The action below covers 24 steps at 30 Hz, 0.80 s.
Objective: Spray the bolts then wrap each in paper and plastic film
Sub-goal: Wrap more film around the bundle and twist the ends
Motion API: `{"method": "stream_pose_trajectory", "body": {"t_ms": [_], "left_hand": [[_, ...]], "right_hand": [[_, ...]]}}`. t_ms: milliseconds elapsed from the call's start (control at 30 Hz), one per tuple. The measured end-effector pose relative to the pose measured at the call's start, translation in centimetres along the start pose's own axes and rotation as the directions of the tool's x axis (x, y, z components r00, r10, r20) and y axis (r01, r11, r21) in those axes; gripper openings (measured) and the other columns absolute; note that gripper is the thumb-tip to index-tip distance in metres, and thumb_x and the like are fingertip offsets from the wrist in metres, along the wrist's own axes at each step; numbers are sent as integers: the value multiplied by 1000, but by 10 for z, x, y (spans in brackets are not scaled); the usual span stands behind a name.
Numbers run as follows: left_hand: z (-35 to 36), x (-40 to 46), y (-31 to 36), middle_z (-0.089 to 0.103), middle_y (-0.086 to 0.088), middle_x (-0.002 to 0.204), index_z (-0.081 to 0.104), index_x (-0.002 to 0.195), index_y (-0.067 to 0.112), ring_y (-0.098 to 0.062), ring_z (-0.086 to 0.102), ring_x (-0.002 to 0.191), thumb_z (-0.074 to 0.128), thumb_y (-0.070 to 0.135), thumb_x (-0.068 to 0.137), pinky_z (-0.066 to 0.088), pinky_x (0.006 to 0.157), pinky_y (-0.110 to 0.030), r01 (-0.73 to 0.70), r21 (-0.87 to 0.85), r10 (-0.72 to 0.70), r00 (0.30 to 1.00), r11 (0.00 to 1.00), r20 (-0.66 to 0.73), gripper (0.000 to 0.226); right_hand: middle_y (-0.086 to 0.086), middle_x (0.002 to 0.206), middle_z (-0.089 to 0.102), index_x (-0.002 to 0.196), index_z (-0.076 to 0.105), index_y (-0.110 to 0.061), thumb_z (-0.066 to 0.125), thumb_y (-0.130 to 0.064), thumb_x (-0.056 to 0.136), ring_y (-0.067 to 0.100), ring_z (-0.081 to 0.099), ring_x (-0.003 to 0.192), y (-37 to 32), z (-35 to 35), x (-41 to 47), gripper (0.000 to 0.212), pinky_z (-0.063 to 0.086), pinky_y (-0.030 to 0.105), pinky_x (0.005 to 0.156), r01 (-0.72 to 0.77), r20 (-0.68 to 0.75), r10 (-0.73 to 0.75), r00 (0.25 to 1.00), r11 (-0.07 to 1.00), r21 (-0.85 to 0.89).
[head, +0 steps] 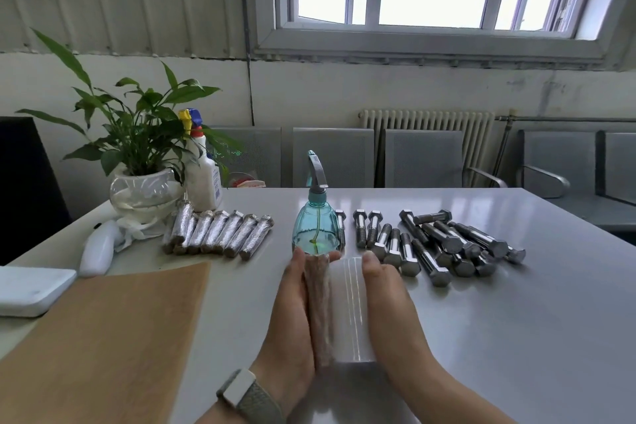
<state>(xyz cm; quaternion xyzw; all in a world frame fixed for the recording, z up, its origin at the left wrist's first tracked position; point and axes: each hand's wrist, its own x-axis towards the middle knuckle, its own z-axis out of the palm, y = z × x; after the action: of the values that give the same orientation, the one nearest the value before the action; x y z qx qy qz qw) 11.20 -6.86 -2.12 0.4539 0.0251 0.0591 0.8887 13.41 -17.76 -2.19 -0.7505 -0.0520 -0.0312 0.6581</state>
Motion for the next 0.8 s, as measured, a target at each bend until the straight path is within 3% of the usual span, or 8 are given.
{"method": "stream_pose_trajectory", "body": {"t_ms": [67, 133, 267, 400, 533, 667, 733, 800], "left_hand": [[2, 3, -2, 71, -21, 108, 69, 115, 8, -32, 70, 97, 42, 48, 93, 58, 71, -37, -13, -3, 13, 1000, 1000, -18, 53], [2, 5, -4, 72, -17, 106, 71, 111, 12, -28, 71, 95, 40, 45, 98, 59, 69, -34, -54, 82, 57, 998, 995, -34, 47], [-5, 6, -5, 74, -7, 104, 64, 116, 15, -23, 71, 98, 43, 48, 94, 58, 76, -30, -180, 312, 193, 981, 933, -11, 45], [-9, 7, 0, 72, -1, 98, 61, 106, 21, -16, 69, 94, 46, 56, 85, 55, 87, -40, -259, 533, 305, 952, 805, 3, 44], [-8, 6, 3, 70, -3, 93, 59, 102, 19, -15, 68, 86, 43, 59, 83, 56, 79, -36, -290, 596, 384, 923, 748, -33, 47], [-4, 7, 5, 67, -3, 78, 58, 95, 19, -6, 63, 65, 44, 60, 81, 49, 58, -17, -302, 581, 422, 903, 756, -80, 45], [-2, 6, 4, 68, -1, 84, 57, 96, 17, 0, 64, 67, 49, 58, 78, 48, 59, -13, -296, 550, 412, 906, 781, -96, 46], [0, 4, 2, 69, -3, 90, 55, 99, 15, -6, 67, 75, 57, 61, 72, 55, 67, -23, -250, 451, 334, 936, 857, -114, 54]], "right_hand": [[-10, 86, 68, 94, 54, -32, 37, -86, 70, -1, 64, 77, -2, -2, 1, 62, 49, 30, 68, 21, -55, -25, 998, 998, -56], [-7, 94, 69, 100, 54, -30, 51, -87, 70, 3, 66, 82, -4, -3, 3, 64, 51, 30, 70, -21, -30, 22, 999, 999, 38], [11, 100, 75, 109, 69, -11, 74, -66, 70, 28, 73, 93, -6, -9, 4, 67, 58, 42, 81, -234, 287, 162, 944, 943, 238], [11, 104, 75, 109, 70, -15, 63, -64, 78, 28, 72, 98, -6, -9, 5, 59, 56, 47, 91, -148, 341, 57, 938, 958, 245], [13, 98, 75, 104, 71, -13, 61, -68, 82, 28, 73, 91, -6, -4, 2, 60, 60, 39, 79, -64, 295, -4, 956, 974, 219], [17, 89, 74, 96, 71, -10, 59, -71, 83, 31, 73, 82, -10, -1, 1, 63, 58, 41, 67, -4, 230, -54, 972, 969, 246], [15, 89, 74, 93, 72, -19, 46, -78, 80, 32, 72, 85, -9, 1, 1, 66, 59, 50, 77, 22, 193, -66, 979, 975, 220], [8, 87, 75, 92, 72, -28, 35, -78, 80, 27, 73, 83, -5, 3, -1, 64, 58, 53, 81, 23, 142, -55, 988, 976, 216]]}}
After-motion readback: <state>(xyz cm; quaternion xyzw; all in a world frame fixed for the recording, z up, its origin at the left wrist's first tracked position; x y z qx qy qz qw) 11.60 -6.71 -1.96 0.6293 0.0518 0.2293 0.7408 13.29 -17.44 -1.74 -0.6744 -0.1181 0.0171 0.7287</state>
